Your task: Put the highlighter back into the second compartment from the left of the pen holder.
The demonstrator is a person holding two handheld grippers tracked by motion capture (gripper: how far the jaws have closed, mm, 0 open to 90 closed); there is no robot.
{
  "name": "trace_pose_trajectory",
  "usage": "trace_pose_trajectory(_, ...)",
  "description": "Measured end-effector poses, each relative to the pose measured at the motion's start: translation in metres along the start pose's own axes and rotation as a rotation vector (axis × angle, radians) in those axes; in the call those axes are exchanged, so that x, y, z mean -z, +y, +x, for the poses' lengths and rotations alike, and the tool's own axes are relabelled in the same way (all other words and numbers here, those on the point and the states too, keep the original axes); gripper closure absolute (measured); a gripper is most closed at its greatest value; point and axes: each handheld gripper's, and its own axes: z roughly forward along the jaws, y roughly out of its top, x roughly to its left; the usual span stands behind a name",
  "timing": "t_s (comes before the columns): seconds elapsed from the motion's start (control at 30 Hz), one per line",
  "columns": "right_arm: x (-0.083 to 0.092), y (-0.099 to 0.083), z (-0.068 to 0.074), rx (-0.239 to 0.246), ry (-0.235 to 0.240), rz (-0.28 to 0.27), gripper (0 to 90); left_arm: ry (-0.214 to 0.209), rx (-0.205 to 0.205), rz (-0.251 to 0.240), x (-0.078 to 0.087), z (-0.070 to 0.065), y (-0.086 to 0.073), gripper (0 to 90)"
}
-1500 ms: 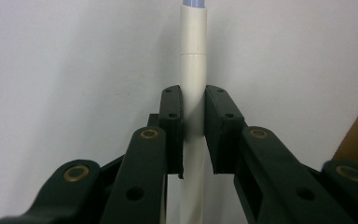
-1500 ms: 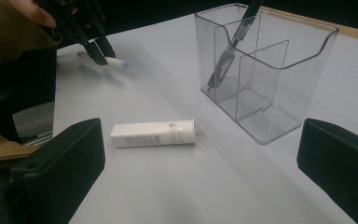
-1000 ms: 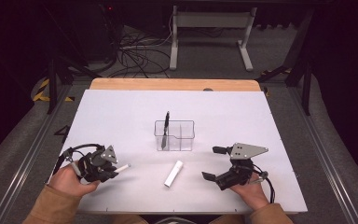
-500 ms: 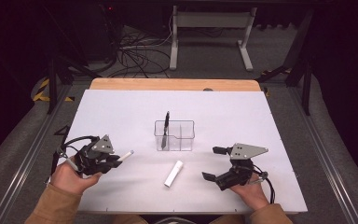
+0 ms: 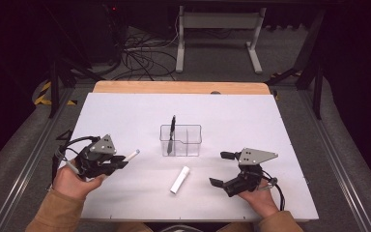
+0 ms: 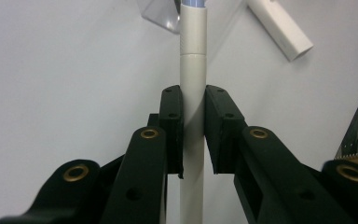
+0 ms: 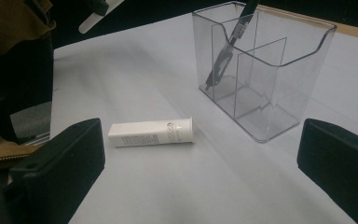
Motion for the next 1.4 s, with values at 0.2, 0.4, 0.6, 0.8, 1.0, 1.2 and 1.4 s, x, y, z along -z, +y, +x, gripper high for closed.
trace_pose_trajectory(0.2, 0.001, 0.0, 0.0, -0.001, -0.003, -0.002, 1.1, -0.008, 0.006, -0.103, 0.006, 0.0, 0.012, 78.3)
trace_pose_trajectory(0.4, 0.001, 0.0, 0.0, -0.001, -0.002, -0.003, 1.0, -0.014, 0.0, -0.174, 0.006, -0.002, 0.026, 78.3)
trace_pose_trajectory(0.6, 0.001, 0.0, -0.001, -0.004, -0.002, -0.002, 1.0, -0.028, 0.004, -0.251, 0.005, -0.002, 0.041, 78.3)
trace_pose_trajectory(0.8, 0.001, 0.0, -0.001, -0.005, 0.0, -0.003, 1.0, -0.052, 0.015, -0.317, -0.001, -0.001, 0.053, 78.3)
trace_pose_trajectory(1.0, 0.001, 0.0, -0.001, -0.005, 0.003, -0.001, 0.9, -0.079, 0.031, -0.388, -0.008, 0.0, 0.065, 78.3)
trace_pose_trajectory(1.2, 0.001, 0.0, -0.001, -0.003, 0.003, -0.001, 0.9, -0.091, 0.041, -0.456, -0.013, 0.002, 0.074, 78.2)
trace_pose_trajectory(1.4, 0.001, -0.001, -0.001, -0.001, 0.002, 0.0, 0.9, -0.108, 0.042, -0.516, -0.02, 0.002, 0.084, 78.3)
